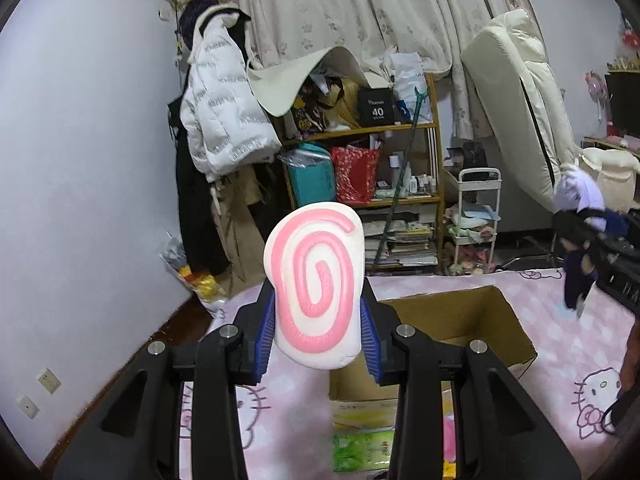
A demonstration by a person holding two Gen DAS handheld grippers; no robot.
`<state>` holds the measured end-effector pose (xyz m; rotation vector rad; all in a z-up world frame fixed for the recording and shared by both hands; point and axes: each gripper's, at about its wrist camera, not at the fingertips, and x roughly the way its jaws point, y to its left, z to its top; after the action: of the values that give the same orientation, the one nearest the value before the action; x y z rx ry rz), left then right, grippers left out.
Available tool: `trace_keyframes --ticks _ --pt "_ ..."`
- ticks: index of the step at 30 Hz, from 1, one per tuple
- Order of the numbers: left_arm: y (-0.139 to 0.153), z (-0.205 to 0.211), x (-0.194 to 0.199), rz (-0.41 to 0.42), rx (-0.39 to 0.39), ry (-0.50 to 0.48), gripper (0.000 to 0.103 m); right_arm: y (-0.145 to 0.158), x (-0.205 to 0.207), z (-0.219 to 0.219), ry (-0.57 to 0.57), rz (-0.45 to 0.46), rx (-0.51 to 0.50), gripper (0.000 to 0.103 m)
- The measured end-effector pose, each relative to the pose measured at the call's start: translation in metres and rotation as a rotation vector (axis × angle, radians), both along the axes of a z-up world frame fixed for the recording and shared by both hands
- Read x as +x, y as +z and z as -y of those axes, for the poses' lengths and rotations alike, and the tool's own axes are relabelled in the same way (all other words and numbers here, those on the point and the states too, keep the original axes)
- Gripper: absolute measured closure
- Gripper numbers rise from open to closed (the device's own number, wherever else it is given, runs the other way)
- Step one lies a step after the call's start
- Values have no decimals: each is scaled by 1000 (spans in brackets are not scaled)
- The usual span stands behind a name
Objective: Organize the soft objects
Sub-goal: 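Lift the swirl cushion and purple doll over the box and release both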
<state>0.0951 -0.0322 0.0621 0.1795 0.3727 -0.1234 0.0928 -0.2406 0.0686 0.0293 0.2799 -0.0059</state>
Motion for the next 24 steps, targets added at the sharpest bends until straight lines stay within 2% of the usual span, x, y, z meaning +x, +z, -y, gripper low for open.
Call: trace_keyframes --ticks 2,10,24 --pt "-10 1 9 -31 -25 -21 66 -10 9 -3 9 -21 6 41" --pt "-50 6 38 -106 -17 -33 66 -43 31 -14 44 -103 -12 41" --pt "-87 20 62 -201 -18 -82 65 -79 52 -7 50 -200 -2 40"
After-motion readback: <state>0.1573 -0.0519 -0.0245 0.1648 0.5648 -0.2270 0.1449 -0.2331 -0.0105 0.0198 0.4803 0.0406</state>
